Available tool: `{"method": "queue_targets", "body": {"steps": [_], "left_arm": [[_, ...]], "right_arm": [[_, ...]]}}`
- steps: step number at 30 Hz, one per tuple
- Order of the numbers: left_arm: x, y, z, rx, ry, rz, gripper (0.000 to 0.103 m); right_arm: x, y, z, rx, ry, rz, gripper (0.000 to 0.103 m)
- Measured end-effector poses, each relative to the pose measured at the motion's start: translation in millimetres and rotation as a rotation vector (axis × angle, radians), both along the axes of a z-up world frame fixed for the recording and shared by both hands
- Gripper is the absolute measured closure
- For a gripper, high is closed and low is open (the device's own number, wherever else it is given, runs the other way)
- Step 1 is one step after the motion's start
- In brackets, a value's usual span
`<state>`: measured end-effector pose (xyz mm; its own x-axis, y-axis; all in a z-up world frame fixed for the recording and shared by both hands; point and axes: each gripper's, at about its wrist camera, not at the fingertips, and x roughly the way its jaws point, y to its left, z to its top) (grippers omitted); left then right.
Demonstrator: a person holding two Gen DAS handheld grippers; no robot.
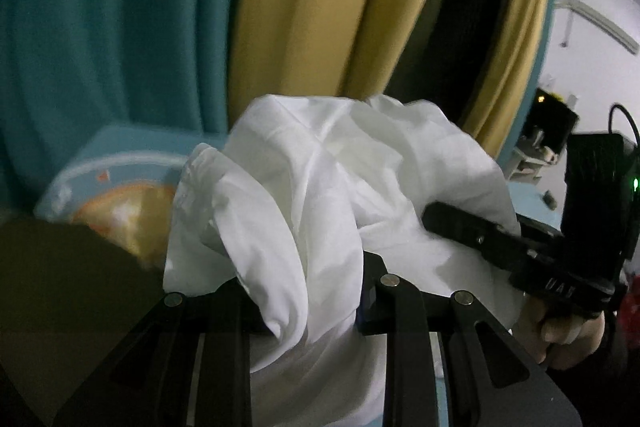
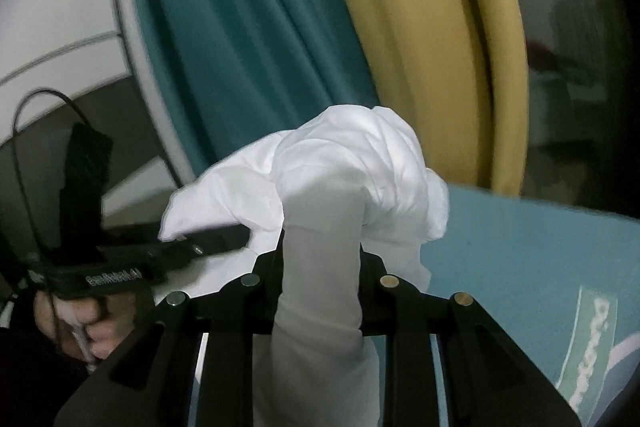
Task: Fold large clothes
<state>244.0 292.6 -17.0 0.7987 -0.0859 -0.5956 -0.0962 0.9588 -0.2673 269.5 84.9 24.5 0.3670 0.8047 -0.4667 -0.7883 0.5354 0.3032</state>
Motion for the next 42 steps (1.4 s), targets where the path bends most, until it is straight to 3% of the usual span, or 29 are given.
{"method": "queue_targets", "body": {"steps": [4, 8, 12, 16, 20, 36, 42], "left_arm": [[22, 12, -42, -0.05, 0.142, 0.006, 0.076], [22, 8, -52, -0.027, 0.158, -0.014, 0.072], [21, 3, -49, 0.004, 0.17, -0.006, 0.072], [18, -4, -44, 0.031, 0.187, 0.018, 0.071], [8, -10, -47, 0.042, 0.194, 0.025, 0.071], [-45, -41, -26, 0.12, 0.169, 0.106, 0.071], [-72, -60, -23, 0.109, 0.158, 0.111, 0.071]], "right_arm": [[22, 2, -44, -0.125, 0.122, -0.093, 0.076], [35, -17, -74, -0.194, 0.218, -0.133, 0.066], [31, -20, -77, -0.213, 0.216, -0.142, 0.059], [19, -23, -74, -0.246, 0.196, -0.159, 0.039], [22, -31, -74, -0.252, 0.224, -0.184, 0.025], [-22, -82, -48, -0.273, 0.205, -0.249, 0.023], [-41, -112, -46, -0.283, 0.205, -0.276, 0.023]]}}
